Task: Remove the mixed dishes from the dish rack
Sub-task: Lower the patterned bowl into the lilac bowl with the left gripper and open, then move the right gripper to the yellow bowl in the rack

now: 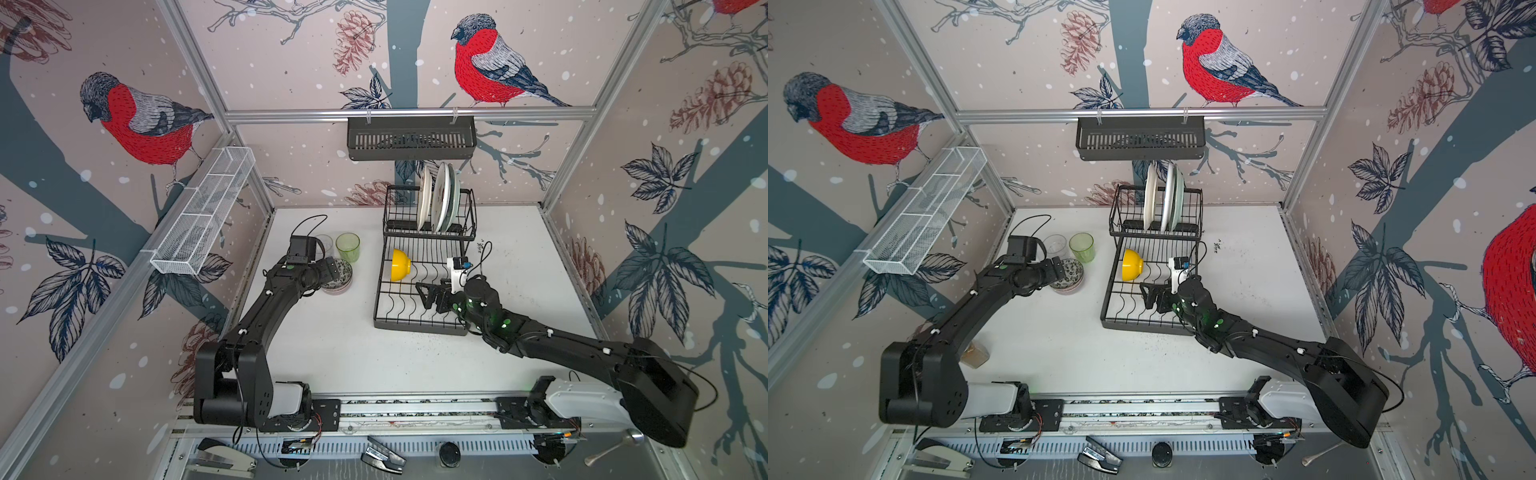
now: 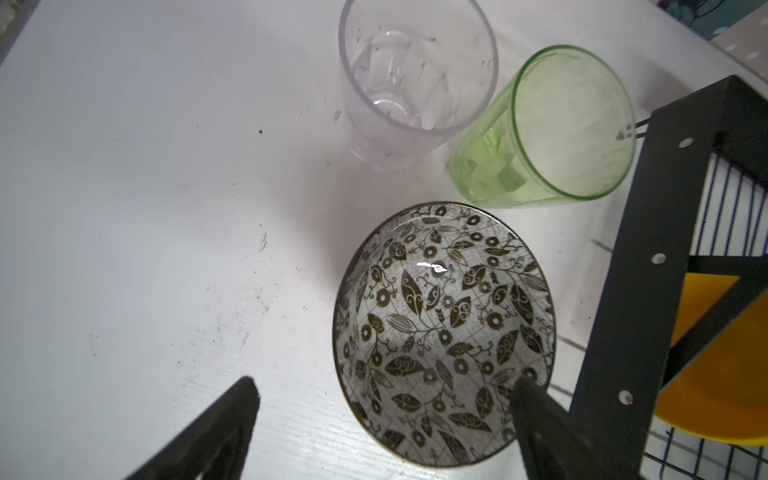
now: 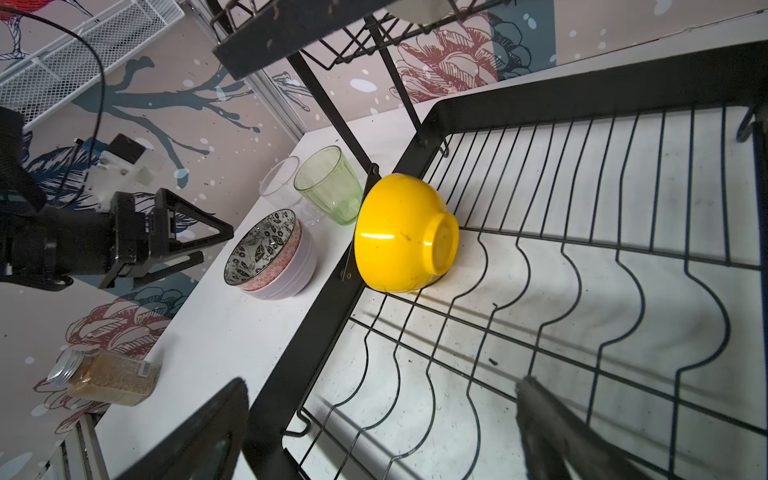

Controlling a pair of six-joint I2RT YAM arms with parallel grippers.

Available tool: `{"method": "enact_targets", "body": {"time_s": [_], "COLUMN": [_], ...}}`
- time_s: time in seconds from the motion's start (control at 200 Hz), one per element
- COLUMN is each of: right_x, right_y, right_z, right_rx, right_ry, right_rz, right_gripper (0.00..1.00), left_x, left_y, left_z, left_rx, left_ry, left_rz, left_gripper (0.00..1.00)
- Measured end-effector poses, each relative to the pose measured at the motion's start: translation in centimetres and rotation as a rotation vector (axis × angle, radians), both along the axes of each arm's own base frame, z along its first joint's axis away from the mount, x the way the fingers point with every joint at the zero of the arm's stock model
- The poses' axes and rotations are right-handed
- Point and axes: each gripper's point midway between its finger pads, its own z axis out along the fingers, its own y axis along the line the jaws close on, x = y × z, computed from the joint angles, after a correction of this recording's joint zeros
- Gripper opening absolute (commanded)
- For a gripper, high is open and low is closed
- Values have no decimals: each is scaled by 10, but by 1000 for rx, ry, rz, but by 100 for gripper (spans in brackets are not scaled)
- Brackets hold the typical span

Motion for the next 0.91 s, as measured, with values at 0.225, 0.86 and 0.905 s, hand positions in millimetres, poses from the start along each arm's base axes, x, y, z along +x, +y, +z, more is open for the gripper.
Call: {"method": "enact_targets", "body": {"time_s": [0.225,0.86,0.905], "right_x": [8,37,41], "right_y": [-3,27,31], "right_z": [-19,-34,-37], "right_rx": [-35,-87,-92], "right_ry": [66,128,132], "right_rz": [-25,-48,-50], "right_gripper": [99,99,100], "left_x": [-24,-9,-9], "left_y": [-15,-86,-88], "left_z": [-6,-15,-14], "left_rx": [-126,-293,-300], "left_ry": [-101,-251,-259], "left_rz": [5,-211,-219], "left_gripper": [97,97,97]}}
